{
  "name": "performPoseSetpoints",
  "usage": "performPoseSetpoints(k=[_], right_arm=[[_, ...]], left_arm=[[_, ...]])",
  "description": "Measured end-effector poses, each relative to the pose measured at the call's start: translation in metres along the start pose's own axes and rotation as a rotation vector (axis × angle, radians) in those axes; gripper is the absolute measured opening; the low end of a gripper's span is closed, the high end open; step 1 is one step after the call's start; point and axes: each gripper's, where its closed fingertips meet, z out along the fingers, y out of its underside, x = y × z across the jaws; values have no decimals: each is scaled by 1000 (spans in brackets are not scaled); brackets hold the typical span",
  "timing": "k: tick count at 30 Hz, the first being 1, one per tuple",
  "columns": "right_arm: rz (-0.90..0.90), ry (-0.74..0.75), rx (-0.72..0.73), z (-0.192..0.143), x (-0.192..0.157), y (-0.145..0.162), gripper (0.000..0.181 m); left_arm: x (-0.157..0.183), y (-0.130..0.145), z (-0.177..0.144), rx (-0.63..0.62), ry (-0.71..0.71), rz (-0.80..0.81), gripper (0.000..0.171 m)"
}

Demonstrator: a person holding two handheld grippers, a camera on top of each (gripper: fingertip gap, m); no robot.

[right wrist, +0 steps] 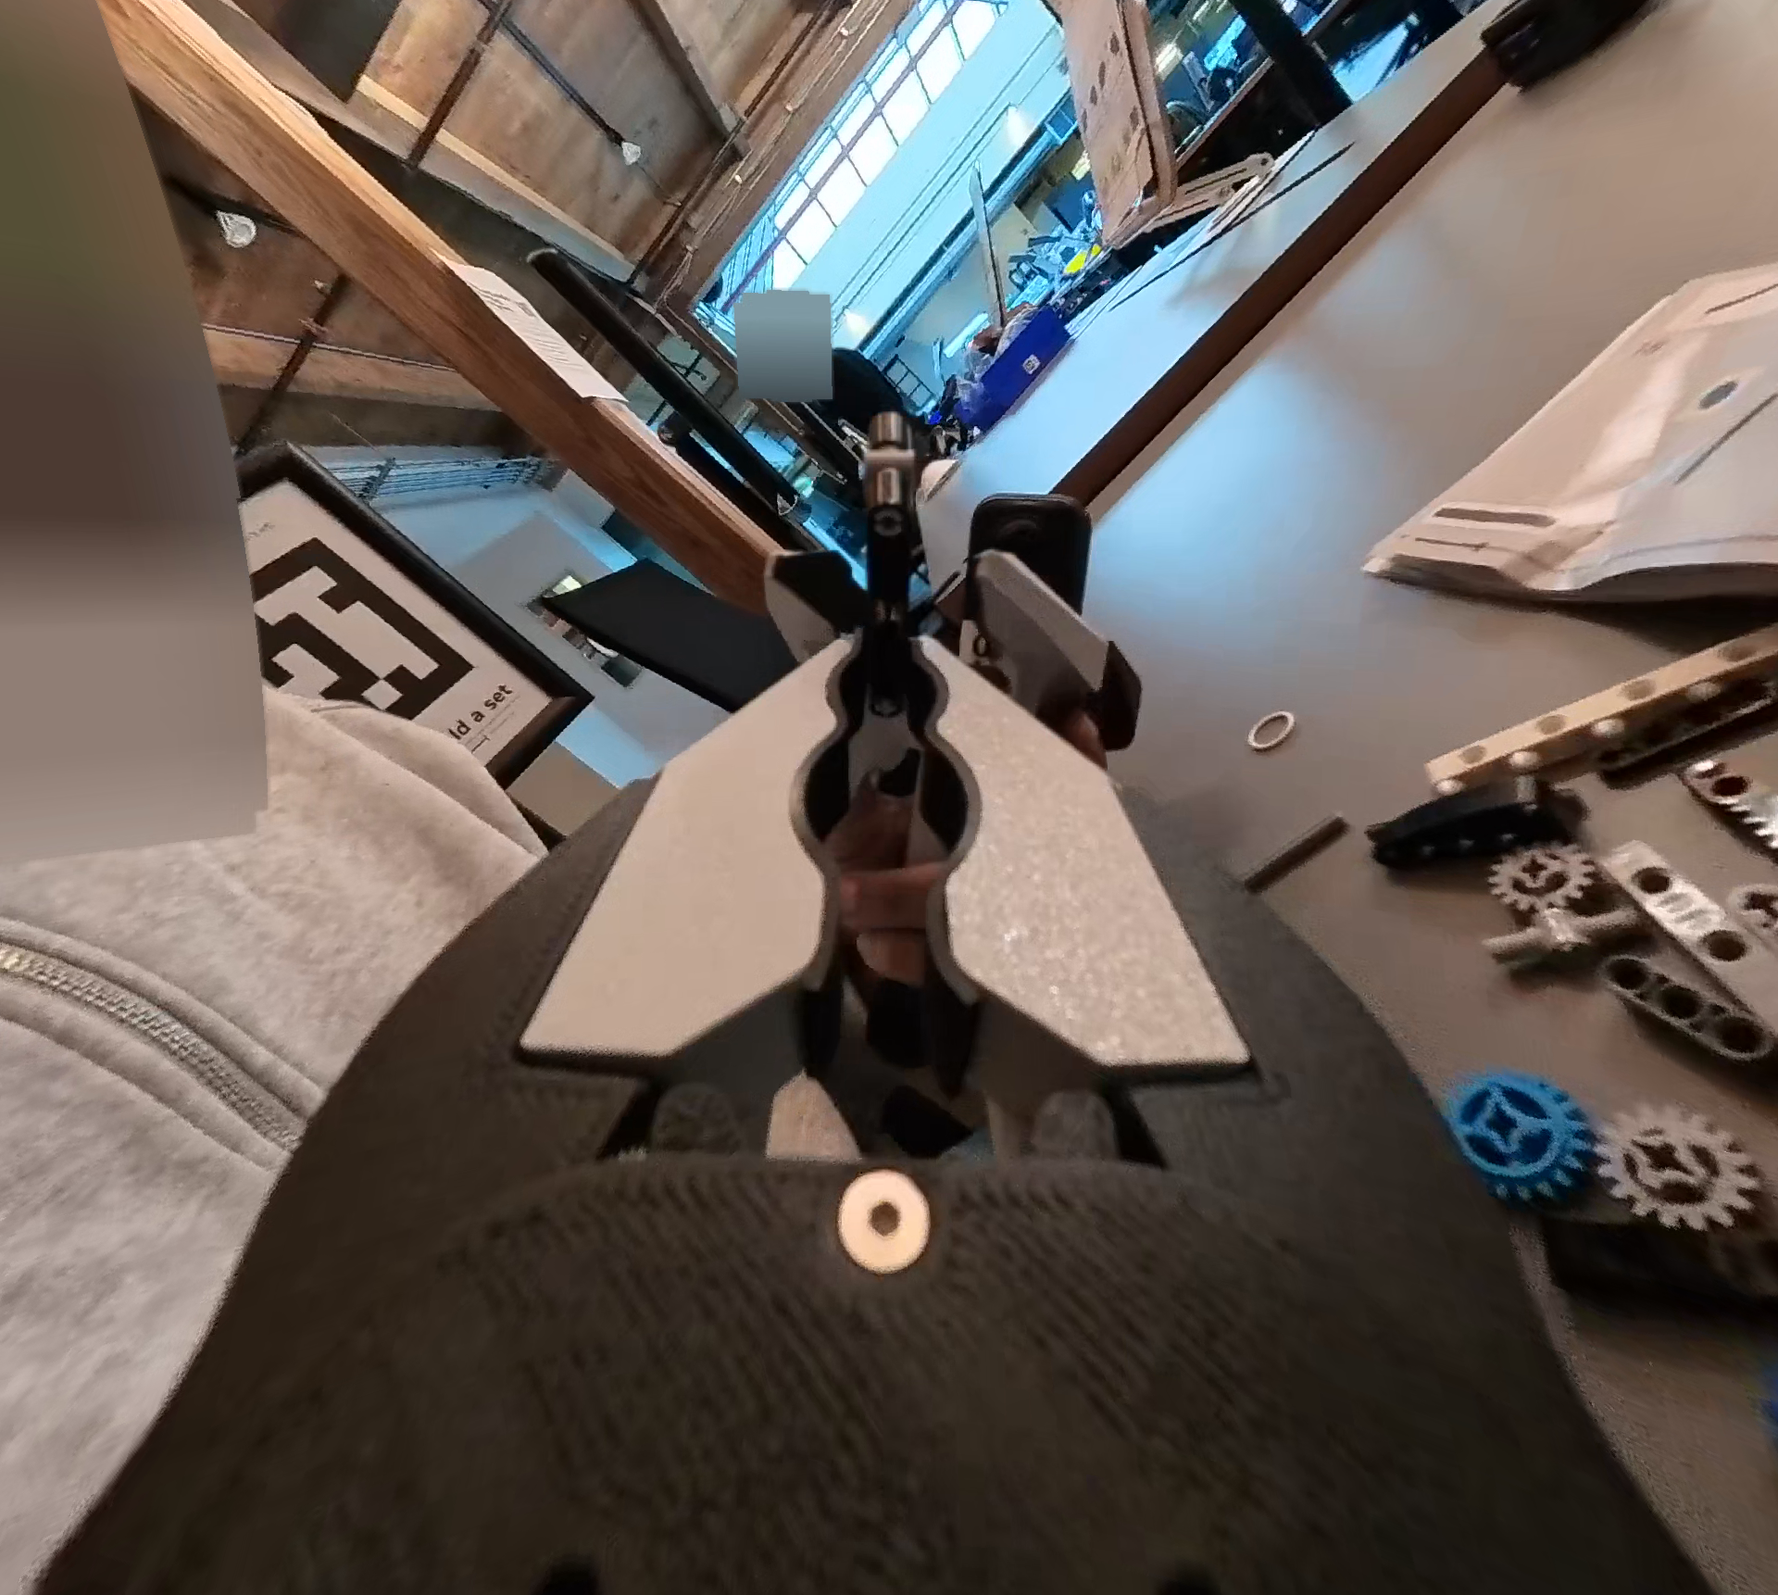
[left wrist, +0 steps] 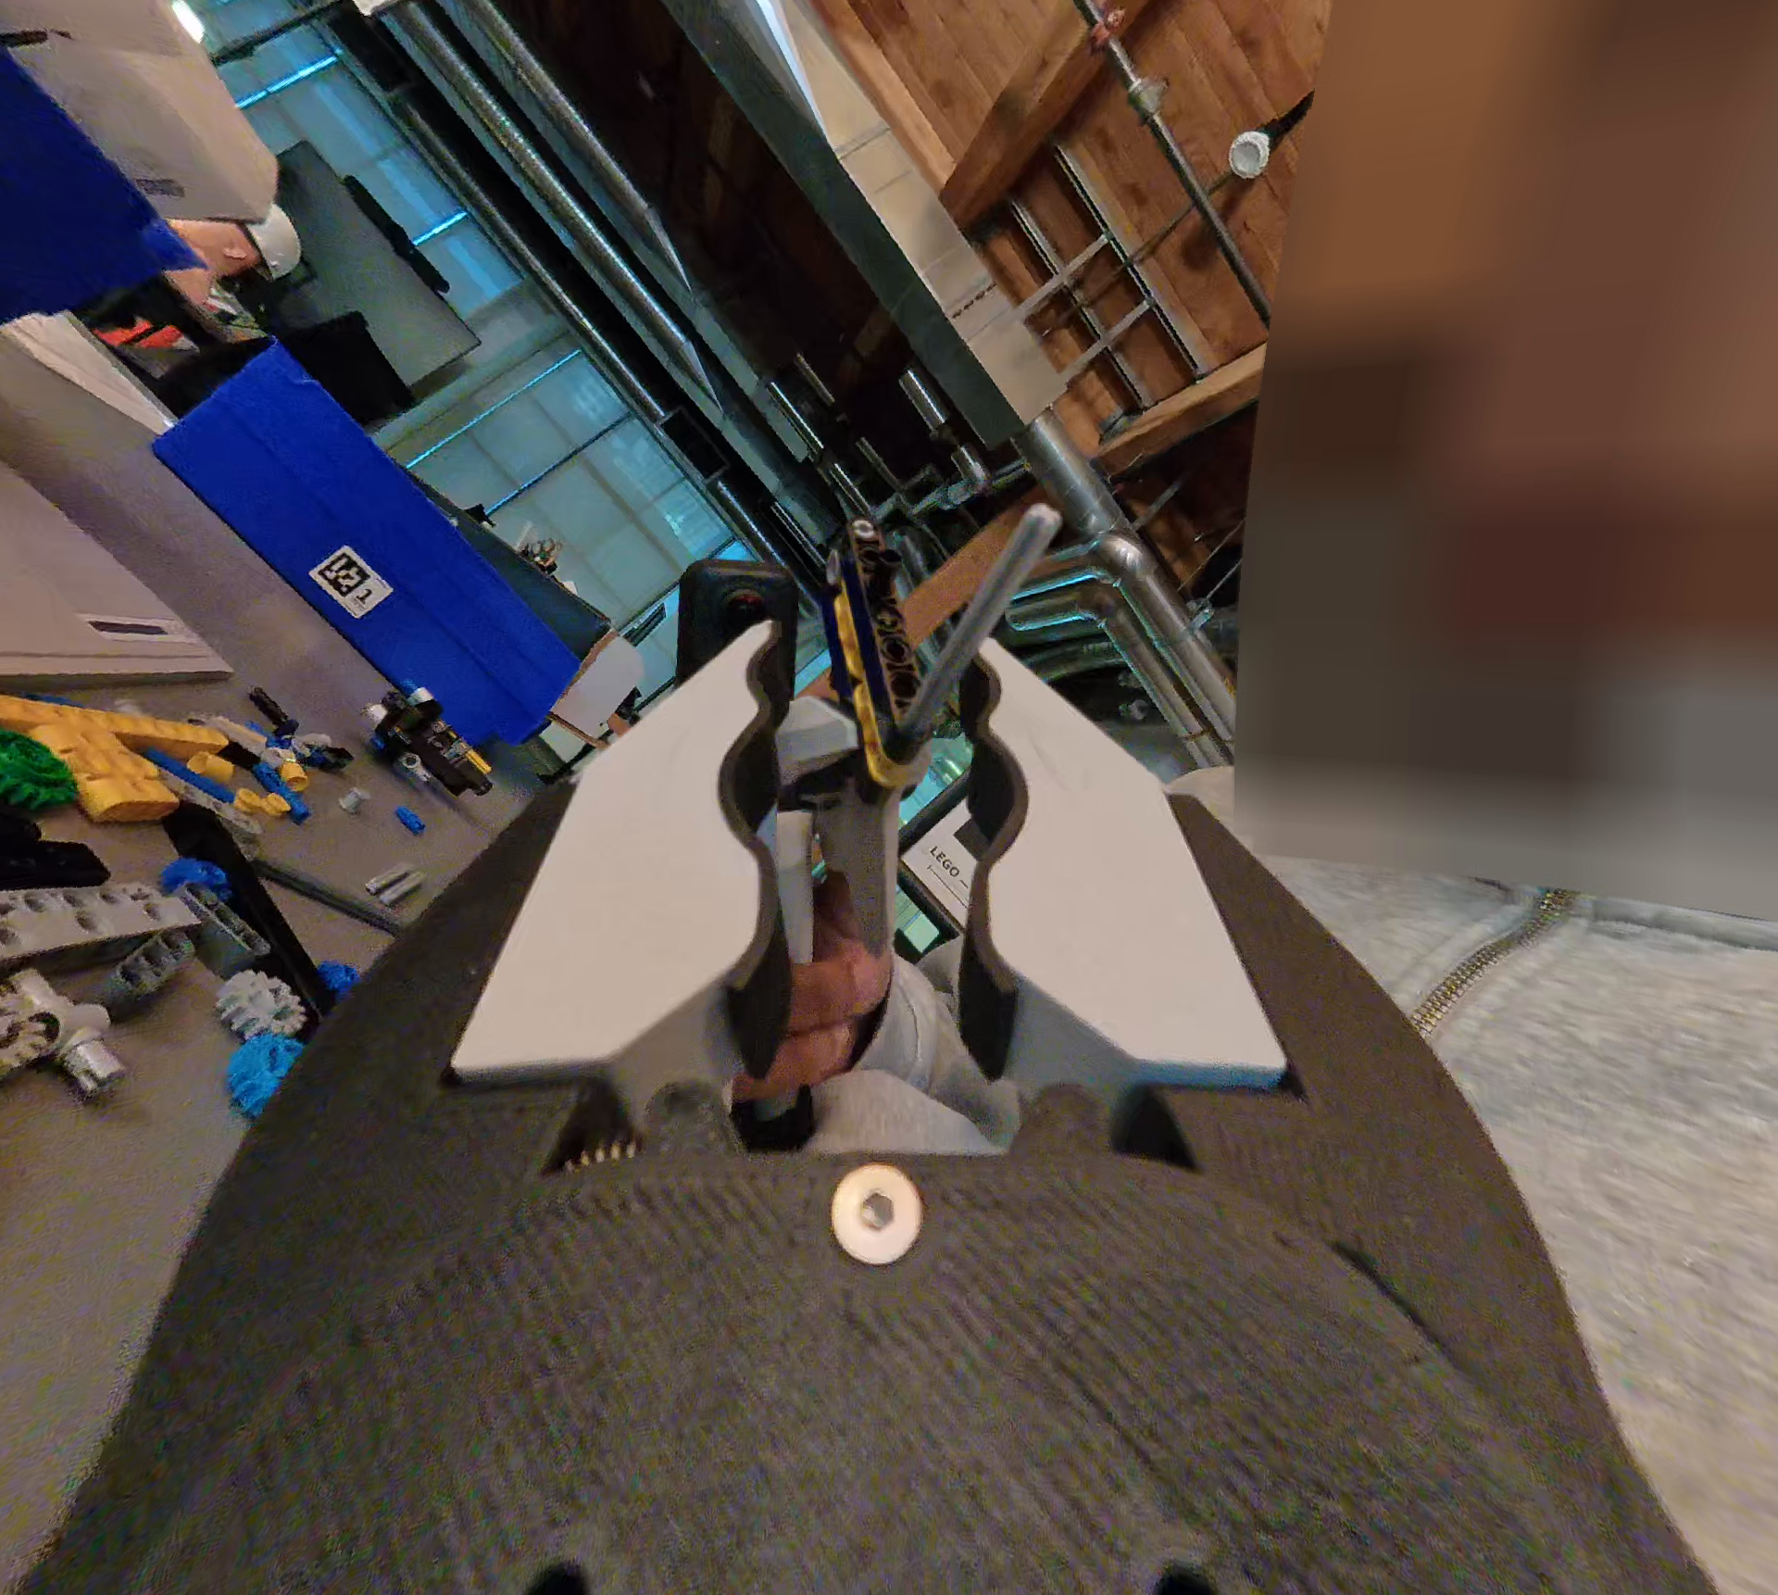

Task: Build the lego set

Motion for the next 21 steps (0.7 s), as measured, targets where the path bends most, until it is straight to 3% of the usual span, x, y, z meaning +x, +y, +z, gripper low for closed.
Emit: performPoseSetpoints(k=[14,21], right_arm=[[-76,73,17,7,15,7,6],[-169,147,40,-8,24,-8,24]], left_arm=[[-10,-7,-8,42,-99,76,5],[-17,-18,-18,72,-165,105,5]])
